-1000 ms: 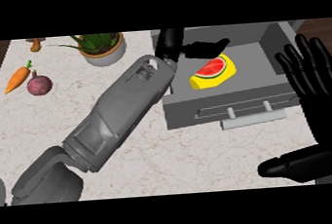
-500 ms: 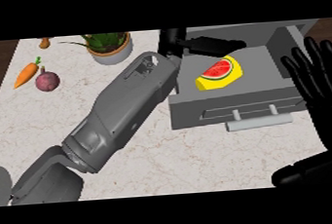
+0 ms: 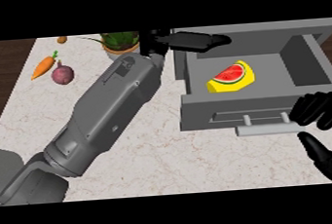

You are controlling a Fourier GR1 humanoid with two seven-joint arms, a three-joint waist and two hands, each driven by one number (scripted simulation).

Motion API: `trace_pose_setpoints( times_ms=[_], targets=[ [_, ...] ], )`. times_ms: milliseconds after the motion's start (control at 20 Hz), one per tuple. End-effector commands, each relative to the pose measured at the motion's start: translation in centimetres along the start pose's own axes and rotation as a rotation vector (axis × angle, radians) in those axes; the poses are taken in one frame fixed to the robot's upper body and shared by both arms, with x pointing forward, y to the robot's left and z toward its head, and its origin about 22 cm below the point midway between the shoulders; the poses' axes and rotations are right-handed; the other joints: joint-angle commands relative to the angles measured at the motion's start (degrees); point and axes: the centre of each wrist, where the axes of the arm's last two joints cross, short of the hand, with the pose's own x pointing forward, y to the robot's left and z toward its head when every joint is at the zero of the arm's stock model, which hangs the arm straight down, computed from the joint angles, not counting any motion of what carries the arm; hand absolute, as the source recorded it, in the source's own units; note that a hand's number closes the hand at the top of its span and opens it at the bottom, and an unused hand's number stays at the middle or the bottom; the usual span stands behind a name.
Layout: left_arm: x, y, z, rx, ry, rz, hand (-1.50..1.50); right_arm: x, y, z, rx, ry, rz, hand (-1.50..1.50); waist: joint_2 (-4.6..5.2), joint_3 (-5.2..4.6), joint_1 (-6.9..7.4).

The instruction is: Pick up the cup, place it into the drawer and close the drawer

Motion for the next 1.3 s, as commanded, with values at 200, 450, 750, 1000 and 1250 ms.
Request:
trace_pose_setpoints(
  times_ms=[200,450,750,1000,1250],
  targets=[
    [0.8,6.0,3.4,0.101,0.023,0.037,-1.50,0.6,-0.6,0.1,0.072,0.084,0.199,1.50,-0.53,-0.02,2.42],
    [0.1,9.5,8.4,0.155,0.025,0.058,-1.50,-0.2,0.4,1.5,0.100,0.151,0.273,1.50,-0.43,0.00,1.94],
    [2.6,15.8,11.3,0.191,0.038,0.053,-1.50,-2.8,1.7,-0.7,0.110,0.187,0.363,1.50,0.06,0.01,1.31],
    [2.2,17.7,14.1,0.147,0.053,0.067,-1.50,-3.9,2.5,-0.8,0.291,0.187,0.647,1.50,0.11,0.00,2.61],
    [1.6,19.4,17.3,0.188,0.056,0.074,-1.50,-7.6,2.8,-2.2,0.346,0.226,0.797,1.50,0.32,0.03,1.93]
  ],
)
